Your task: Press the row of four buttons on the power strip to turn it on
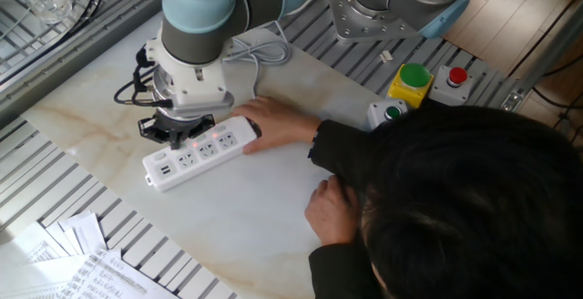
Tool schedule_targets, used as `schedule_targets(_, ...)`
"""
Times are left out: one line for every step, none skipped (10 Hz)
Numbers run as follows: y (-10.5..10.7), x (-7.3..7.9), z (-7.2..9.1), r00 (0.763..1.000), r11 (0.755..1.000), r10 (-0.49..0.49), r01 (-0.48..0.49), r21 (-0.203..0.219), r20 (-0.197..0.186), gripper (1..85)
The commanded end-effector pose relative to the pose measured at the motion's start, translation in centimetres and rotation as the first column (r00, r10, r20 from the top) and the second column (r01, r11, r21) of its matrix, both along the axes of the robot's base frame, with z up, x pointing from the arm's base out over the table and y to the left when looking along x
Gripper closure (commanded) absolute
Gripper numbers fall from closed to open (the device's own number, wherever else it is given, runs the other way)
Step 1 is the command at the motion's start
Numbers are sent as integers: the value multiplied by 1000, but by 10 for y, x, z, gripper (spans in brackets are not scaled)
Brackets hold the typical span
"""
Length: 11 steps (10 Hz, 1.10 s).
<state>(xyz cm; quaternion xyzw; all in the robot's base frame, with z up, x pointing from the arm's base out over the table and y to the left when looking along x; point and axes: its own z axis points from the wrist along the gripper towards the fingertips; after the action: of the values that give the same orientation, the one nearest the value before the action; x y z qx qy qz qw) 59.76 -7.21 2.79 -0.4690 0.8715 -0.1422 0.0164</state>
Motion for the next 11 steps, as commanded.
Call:
schedule_targets(1,-4,-18,1000,1000,-12,12,24,15,847)
schedule_targets(4,-6,-20,1000,1000,-19,19,20,19,847)
schedule_targets(10,-14,-10,999,999,-46,46,-19,27,847)
schedule_targets(20,-25,17,996,993,-82,83,-83,22,847)
schedule_targets(38,-51,36,986,984,-168,168,-65,3,847)
schedule_targets(32,-38,45,995,994,-99,100,-52,17,847)
schedule_targets(28,-33,48,997,996,-80,80,-24,5,847)
schedule_targets(21,-27,52,998,997,-68,68,-27,10,847)
schedule_targets(15,-20,56,998,998,-55,56,-28,16,847)
schedule_targets(11,-16,59,999,999,-42,42,-12,14,847)
schedule_targets(8,-12,62,999,999,-31,31,6,13,847)
